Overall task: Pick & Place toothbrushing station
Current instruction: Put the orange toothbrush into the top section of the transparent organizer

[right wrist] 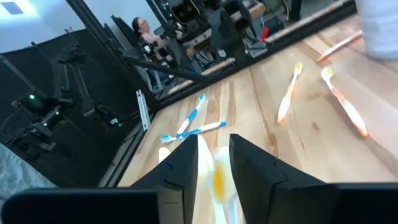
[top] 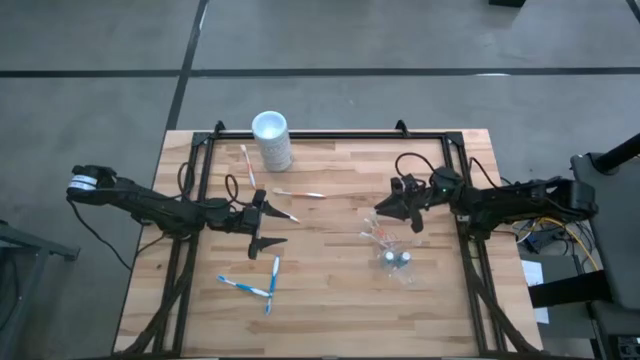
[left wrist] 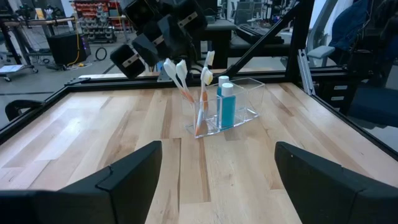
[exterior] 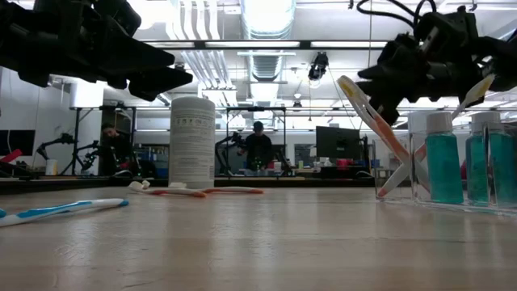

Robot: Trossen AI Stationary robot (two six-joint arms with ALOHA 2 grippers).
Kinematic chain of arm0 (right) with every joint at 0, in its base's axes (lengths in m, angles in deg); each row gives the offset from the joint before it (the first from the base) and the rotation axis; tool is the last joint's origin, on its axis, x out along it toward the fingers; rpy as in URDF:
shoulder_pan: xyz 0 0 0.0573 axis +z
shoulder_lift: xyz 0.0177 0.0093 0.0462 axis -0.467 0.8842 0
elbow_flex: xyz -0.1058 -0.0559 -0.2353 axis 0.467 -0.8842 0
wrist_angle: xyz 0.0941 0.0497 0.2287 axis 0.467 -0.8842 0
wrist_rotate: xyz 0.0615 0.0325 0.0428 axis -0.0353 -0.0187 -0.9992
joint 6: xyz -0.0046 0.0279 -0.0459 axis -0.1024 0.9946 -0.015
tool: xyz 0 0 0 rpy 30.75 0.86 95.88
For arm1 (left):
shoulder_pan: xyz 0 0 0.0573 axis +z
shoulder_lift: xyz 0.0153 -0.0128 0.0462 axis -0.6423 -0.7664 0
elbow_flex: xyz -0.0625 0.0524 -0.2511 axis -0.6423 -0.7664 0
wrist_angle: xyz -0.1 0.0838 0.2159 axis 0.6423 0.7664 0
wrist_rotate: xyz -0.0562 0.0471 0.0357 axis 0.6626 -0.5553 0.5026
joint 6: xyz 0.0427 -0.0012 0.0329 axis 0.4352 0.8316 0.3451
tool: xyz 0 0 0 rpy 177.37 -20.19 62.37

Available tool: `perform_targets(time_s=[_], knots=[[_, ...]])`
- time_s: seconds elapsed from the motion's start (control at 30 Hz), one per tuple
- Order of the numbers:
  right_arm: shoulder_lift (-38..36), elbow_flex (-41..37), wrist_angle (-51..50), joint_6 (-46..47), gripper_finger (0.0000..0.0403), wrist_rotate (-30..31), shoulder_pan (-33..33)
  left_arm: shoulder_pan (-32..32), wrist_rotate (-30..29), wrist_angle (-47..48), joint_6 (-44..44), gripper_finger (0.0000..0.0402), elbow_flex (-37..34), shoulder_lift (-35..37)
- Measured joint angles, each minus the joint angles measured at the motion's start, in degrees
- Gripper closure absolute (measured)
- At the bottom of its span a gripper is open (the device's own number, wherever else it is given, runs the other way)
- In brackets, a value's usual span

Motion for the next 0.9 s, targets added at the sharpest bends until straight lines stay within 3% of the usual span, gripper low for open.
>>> perform_targets(time_s=[0.23,0.63,0.9], knots=[[-4.72,2.49,-1.63,-0.27,0.0311,3.51,-0.32,-0.01,0.0,0.0,0.0,0.0083,0.0,0.0],[-8.88,17.16,-30.48,-16.8,0.0338,6.32,-1.16,-0.01,-0.01,0.0,0.01,0.0083,0.0,0.0],[-17.75,23.73,-36.4,-23.13,0.0339,8.17,-2.08,0.0,-0.01,0.0,0.01,0.0083,0.02,0.0]])
